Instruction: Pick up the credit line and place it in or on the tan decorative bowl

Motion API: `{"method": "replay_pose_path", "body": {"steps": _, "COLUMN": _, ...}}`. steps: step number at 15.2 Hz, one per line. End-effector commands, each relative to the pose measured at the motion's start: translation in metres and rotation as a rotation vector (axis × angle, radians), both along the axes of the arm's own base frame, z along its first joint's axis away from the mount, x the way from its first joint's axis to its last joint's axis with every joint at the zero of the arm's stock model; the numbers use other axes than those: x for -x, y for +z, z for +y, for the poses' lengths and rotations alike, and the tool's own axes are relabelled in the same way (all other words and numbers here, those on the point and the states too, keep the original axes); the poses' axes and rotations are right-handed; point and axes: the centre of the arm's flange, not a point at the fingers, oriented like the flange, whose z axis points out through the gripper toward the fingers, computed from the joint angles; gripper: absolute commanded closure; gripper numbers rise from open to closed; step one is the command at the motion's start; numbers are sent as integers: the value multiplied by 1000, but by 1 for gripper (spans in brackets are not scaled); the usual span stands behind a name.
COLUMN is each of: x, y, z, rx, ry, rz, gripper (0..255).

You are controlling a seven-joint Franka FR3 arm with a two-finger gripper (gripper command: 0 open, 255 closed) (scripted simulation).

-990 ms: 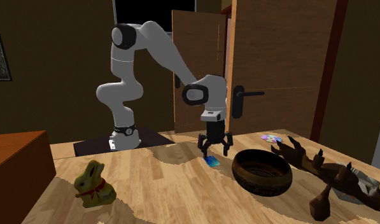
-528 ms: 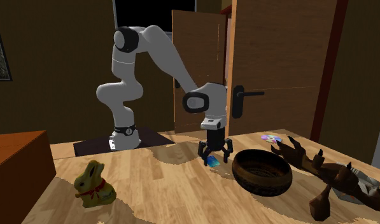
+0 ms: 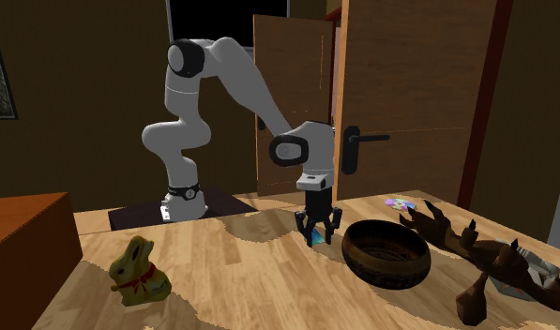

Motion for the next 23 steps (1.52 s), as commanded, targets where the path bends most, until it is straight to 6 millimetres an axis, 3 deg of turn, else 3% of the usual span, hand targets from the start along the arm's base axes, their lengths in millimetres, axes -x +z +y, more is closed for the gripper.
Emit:
{"method": "replay_pose_path", "body": {"steps": 1, "x": 0, "y": -2, "z": -2, "rx": 2, "ry": -2, "rz": 4, "gripper": 255}}
{"method": "replay_pose_path", "body": {"steps": 8, "x": 0, "y": -2, "z": -1, "rx": 2, "ry": -2, "rz": 4, "gripper": 255}}
{"method": "replay_pose_path", "body": {"steps": 23, "x": 0, "y": 77, "z": -1, "rx": 2, "ry": -2, "rz": 4, "gripper": 255}}
